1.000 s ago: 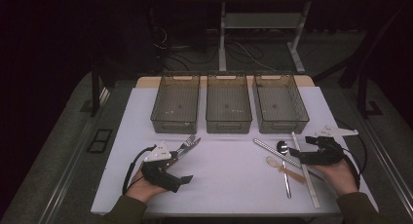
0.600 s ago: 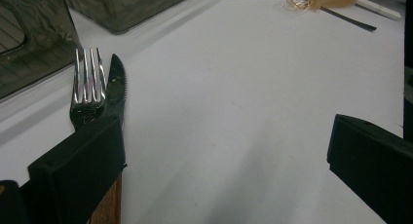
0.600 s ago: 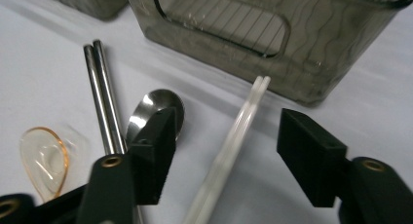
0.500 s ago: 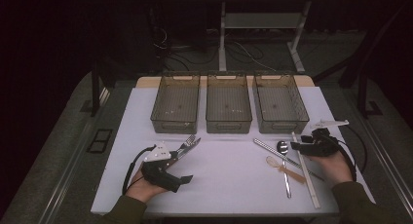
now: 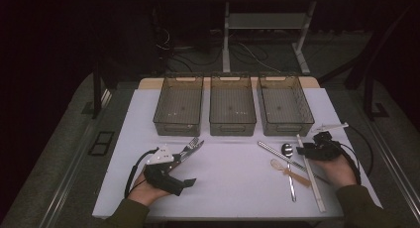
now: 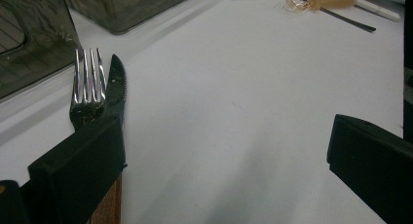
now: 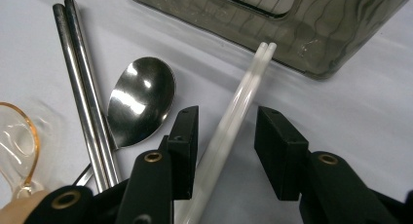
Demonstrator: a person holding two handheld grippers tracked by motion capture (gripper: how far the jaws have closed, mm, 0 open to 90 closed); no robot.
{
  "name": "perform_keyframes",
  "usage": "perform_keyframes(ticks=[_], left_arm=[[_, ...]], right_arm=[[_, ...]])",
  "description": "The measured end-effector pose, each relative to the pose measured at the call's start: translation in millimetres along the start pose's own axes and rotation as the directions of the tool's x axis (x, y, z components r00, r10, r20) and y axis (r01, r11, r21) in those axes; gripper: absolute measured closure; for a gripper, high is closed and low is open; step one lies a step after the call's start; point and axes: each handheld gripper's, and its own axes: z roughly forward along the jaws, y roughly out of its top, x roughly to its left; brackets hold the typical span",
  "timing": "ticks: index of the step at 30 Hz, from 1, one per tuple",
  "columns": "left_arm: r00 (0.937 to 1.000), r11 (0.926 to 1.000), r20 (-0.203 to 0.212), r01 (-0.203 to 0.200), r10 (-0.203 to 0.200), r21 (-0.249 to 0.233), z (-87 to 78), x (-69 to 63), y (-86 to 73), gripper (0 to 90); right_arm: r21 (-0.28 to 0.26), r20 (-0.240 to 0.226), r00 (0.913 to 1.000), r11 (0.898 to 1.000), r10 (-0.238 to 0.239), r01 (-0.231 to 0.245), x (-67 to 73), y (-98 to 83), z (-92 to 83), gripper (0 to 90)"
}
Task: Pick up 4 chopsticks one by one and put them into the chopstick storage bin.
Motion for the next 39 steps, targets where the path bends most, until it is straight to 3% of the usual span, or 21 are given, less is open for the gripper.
perform_keyframes(ticks=[19,39], left_arm=[[1.0000,1.0000,0.004,-0.004,0.004,0.003,-0.1,-0.8,0.2,0.0],[0.9999,0.9999,0.008,-0.008,0.008,0.011,0.9,-1.0,0.0,0.0]], right_arm=[[0.001,0.028,0.9994,1.000,-0.023,0.023,1.3,0.0,0.1,69.3],[0.012,0.006,0.9997,1.000,-0.025,0.025,-0.3,1.7,0.5,81.4]])
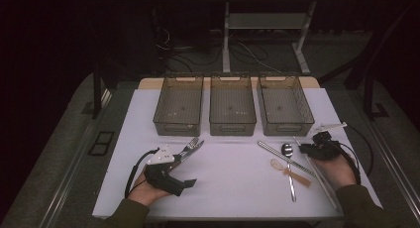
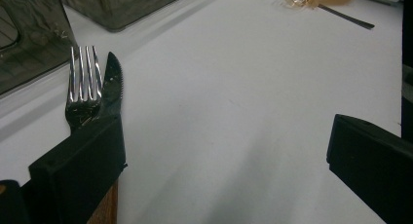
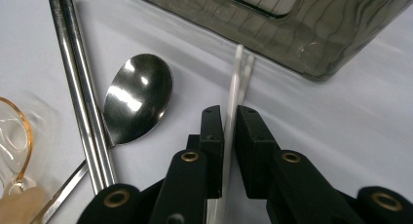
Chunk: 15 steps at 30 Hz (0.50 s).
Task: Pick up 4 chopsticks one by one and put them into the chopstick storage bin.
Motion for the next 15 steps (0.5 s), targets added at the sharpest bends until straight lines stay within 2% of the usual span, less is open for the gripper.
perform_keyframes(ticks=[10,15], left_arm=[[1.0000,1.0000,0.001,0.000,0.000,0.000,0.0,-0.1,0.0,0.0],[1.0000,1.0000,0.001,-0.001,0.001,0.000,-0.3,-0.3,0.2,0.0]], right_arm=[[0.003,-0.008,0.9999,1.000,-0.011,0.011,-0.6,1.7,1.1,83.8],[0.000,-0.003,0.9992,0.999,-0.041,0.041,1.0,1.9,1.2,85.1]])
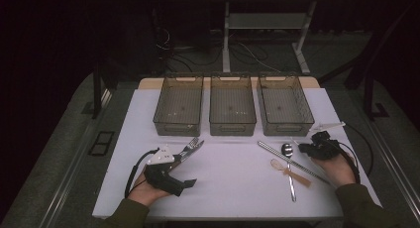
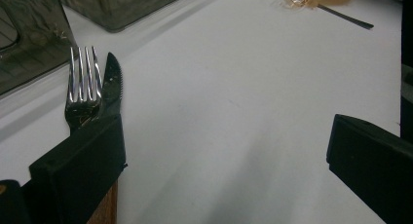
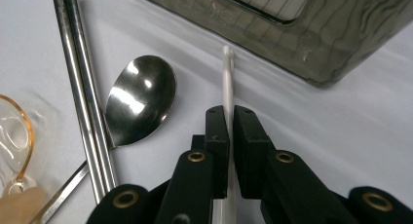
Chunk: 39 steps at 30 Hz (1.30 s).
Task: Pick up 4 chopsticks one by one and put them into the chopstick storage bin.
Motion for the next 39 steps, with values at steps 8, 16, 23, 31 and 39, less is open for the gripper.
perform_keyframes(ticks=[8,16,23,31,39], left_arm=[[1.0000,1.0000,0.003,0.001,-0.001,-0.002,0.1,-0.2,0.0,0.0],[1.0000,1.0000,0.004,-0.001,0.001,0.002,0.4,-0.2,-0.2,0.0],[1.0000,1.0000,0.008,-0.004,0.004,0.004,0.5,-0.4,-0.2,0.0],[0.9999,1.0000,0.011,-0.006,0.006,0.002,0.1,-1.1,-0.2,0.0],[0.9999,1.0000,0.012,-0.004,0.004,-0.002,-0.5,-1.3,-0.2,0.0]], right_arm=[[-0.012,-0.026,0.9987,0.999,-0.043,0.043,5.3,2.6,3.0,85.1],[-0.021,-0.015,0.9993,0.999,-0.035,0.035,4.8,2.4,3.1,76.3],[-0.079,-0.045,0.9988,0.997,0.016,-0.019,0.1,1.6,-8.8,58.8],[-0.102,-0.093,0.9957,0.995,0.002,-0.011,1.2,-3.9,-30.6,52.5],[-0.049,-0.105,0.9940,0.998,-0.029,0.024,2.9,-25.1,-53.7,67.2]])
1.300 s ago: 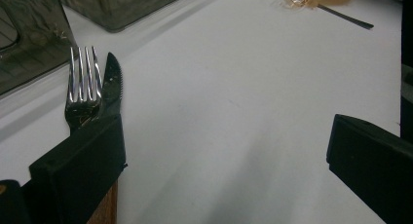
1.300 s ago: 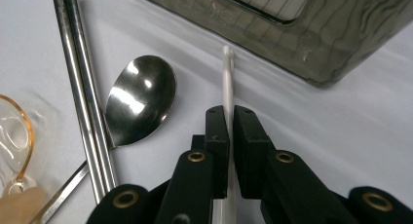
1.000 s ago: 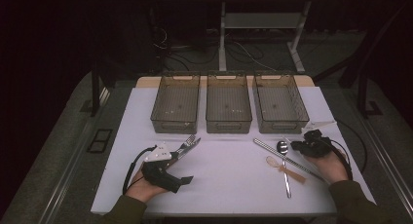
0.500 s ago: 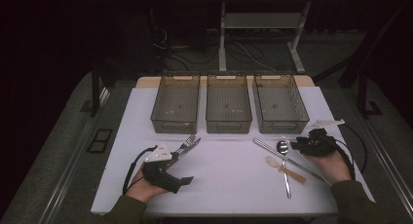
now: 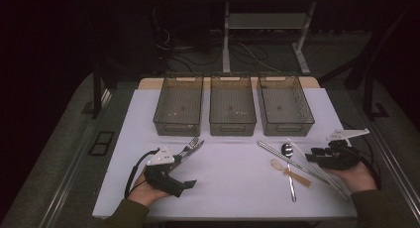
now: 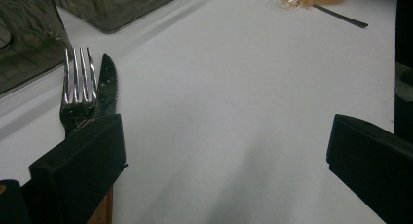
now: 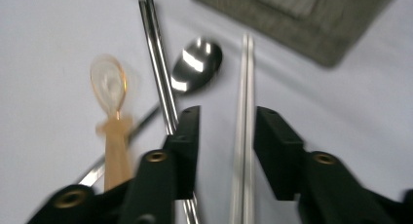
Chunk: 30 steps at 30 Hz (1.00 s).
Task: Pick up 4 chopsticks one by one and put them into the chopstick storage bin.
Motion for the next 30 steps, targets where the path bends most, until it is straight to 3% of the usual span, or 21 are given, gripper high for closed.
perform_keyframes(ticks=[4,10,20,30], left_arm=[[1.0000,1.0000,-0.001,-0.003,0.003,0.001,-0.3,-0.2,0.3,0.0],[1.0000,1.0000,-0.001,-0.004,0.004,0.000,0.6,-0.6,0.3,0.0],[1.0000,1.0000,-0.001,-0.004,0.004,0.000,0.3,-0.6,0.2,0.0],[1.0000,1.0000,-0.003,-0.004,0.005,0.003,0.6,-0.4,0.1,0.0]], right_arm=[[0.041,0.019,0.9998,0.999,-0.002,0.001,-3.4,-17.9,-11.1,74.6],[0.061,0.022,0.9997,0.998,0.008,-0.010,-6.7,-31.7,-16.9,73.7],[0.103,0.011,0.9999,0.995,-0.008,0.006,-6.0,-34.9,-11.1,76.4],[0.146,0.053,0.9969,0.988,-0.059,0.051,-9.5,-35.9,-7.3,75.7]])
